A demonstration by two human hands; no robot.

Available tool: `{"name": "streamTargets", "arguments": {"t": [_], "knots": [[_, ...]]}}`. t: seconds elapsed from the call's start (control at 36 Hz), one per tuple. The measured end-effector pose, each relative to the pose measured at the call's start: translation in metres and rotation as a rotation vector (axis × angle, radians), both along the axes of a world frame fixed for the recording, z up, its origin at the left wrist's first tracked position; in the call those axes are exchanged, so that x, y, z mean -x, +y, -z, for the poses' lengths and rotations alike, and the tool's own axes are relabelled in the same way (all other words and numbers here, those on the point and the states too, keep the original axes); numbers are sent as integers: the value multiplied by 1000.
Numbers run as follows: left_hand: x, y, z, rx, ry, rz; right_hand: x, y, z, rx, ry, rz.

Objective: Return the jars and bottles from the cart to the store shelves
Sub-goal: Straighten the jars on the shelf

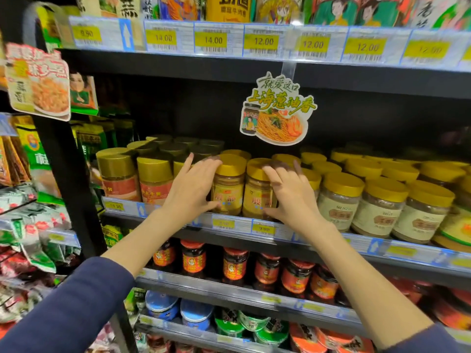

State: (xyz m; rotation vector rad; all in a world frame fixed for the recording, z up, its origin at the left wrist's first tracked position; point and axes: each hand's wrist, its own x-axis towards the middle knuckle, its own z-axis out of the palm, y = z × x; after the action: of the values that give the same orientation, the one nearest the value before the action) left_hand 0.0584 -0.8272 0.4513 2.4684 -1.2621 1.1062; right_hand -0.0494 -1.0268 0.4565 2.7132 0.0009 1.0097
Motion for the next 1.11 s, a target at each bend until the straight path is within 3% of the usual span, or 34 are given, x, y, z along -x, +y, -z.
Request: {"name": "streamTargets", "arguments": {"t": [0.19, 0.56, 0.86, 1.11], "knots": [[1, -2, 3, 22, 4, -32, -4, 5, -9, 0, 151, 51], [2, -2, 6, -5, -82, -58, -12, 22, -9, -15, 61, 86], [-28, 101, -19, -10, 57, -51, -42, 96, -22, -109, 64, -128], [-54, 143, -10, -63, 134, -46, -70, 130, -8, -20, 108, -24]]}}
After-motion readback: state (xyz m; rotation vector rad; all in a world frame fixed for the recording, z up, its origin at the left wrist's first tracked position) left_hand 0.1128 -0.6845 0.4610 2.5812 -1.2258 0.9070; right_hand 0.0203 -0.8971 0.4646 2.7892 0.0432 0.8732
